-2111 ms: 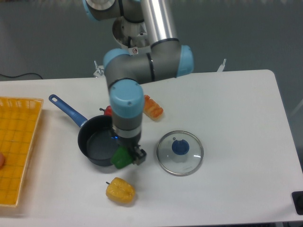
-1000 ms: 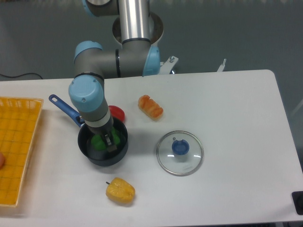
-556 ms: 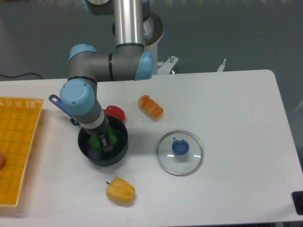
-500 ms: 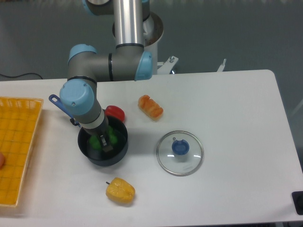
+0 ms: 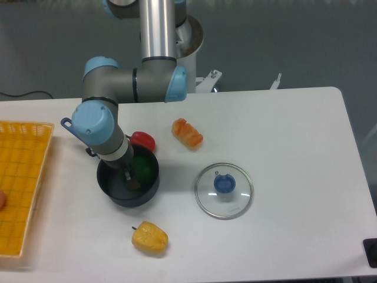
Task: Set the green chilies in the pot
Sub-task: 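Open the gripper to release the chili inside the saucepan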
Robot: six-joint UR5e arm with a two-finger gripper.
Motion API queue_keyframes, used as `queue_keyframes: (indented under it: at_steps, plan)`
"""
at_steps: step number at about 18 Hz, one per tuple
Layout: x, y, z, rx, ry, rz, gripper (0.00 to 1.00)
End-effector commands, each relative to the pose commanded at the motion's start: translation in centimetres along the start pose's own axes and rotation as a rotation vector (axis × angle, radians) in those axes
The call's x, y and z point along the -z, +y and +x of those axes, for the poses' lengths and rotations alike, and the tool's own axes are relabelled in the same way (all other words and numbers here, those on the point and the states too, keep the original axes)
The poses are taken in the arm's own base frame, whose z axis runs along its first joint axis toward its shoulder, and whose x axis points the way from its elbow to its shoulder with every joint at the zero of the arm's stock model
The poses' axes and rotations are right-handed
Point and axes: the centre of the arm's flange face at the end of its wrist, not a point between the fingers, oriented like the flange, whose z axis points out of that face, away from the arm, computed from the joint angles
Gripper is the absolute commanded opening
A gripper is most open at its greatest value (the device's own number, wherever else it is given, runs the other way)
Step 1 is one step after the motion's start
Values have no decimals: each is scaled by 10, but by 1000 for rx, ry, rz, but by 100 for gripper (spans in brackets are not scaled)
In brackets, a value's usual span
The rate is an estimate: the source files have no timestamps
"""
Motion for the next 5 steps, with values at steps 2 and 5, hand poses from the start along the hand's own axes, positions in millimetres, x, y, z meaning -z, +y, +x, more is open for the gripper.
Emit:
queue_keyframes:
  at_steps: [2, 5]
  plan:
    - [12, 0, -6, 16, -25, 12, 100]
    - [39, 16, -34, 86, -125, 57, 100]
